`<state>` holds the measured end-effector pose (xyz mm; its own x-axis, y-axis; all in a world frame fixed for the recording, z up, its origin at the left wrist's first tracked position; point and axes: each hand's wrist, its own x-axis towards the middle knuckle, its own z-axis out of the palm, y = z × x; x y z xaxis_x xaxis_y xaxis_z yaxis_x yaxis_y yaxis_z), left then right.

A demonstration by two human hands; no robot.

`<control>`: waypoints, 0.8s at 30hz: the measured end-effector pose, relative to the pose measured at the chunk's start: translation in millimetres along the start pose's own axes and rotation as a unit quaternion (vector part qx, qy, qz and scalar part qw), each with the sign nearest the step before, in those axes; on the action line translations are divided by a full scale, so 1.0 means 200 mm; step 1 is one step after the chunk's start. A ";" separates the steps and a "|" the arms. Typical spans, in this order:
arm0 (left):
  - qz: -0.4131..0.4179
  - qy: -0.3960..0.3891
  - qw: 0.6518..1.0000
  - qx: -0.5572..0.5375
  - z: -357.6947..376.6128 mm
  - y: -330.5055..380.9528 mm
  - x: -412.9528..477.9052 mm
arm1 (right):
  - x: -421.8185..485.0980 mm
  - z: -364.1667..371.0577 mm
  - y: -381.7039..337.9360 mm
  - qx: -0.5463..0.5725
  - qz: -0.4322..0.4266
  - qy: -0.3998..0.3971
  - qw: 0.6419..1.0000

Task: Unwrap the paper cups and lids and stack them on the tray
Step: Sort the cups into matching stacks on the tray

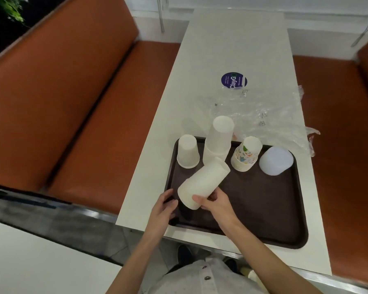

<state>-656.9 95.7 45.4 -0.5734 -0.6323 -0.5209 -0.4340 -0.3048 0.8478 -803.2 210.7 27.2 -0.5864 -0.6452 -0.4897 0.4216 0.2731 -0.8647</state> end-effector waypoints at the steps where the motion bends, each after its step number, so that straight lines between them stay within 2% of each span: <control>1: -0.022 -0.015 0.999 -0.041 0.02 0.03 0.00 | -0.01 0.00 -0.02 0.020 0.013 -0.012 1.000; 3: -0.055 -0.070 0.989 -0.116 0.05 0.07 0.01 | -0.05 0.00 -0.04 0.040 0.024 -0.050 0.998; 6: -0.050 -0.145 0.974 -0.169 0.05 0.11 0.01 | -0.08 -0.02 -0.11 0.035 0.019 -0.090 0.995; 10: -0.004 -0.168 0.979 -0.113 -0.01 0.15 0.01 | -0.12 -0.01 -0.24 -0.020 -0.014 -0.129 0.991; 14: 0.059 -0.171 0.982 -0.054 -0.04 0.23 0.01 | -0.16 0.03 -0.34 -0.047 -0.072 -0.050 0.995; 16: 0.064 -0.179 0.981 -0.031 -0.05 0.26 0.00 | -0.16 0.02 -0.38 -0.055 -0.089 -0.029 0.994; 19: 0.067 -0.194 0.979 0.004 -0.04 0.27 -0.02 | -0.17 0.01 -0.43 -0.118 -0.098 -0.048 0.987; 24: 0.064 -0.183 0.981 -0.012 -0.08 0.27 -0.02 | -0.16 0.06 -0.54 -0.170 -0.132 -0.062 0.975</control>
<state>-667.6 70.7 94.0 -0.8356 -0.3696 -0.4065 -0.3277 -0.2587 0.9087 -820.8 193.4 137.9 -0.5468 -0.8004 -0.2458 0.0008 0.2930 -0.9561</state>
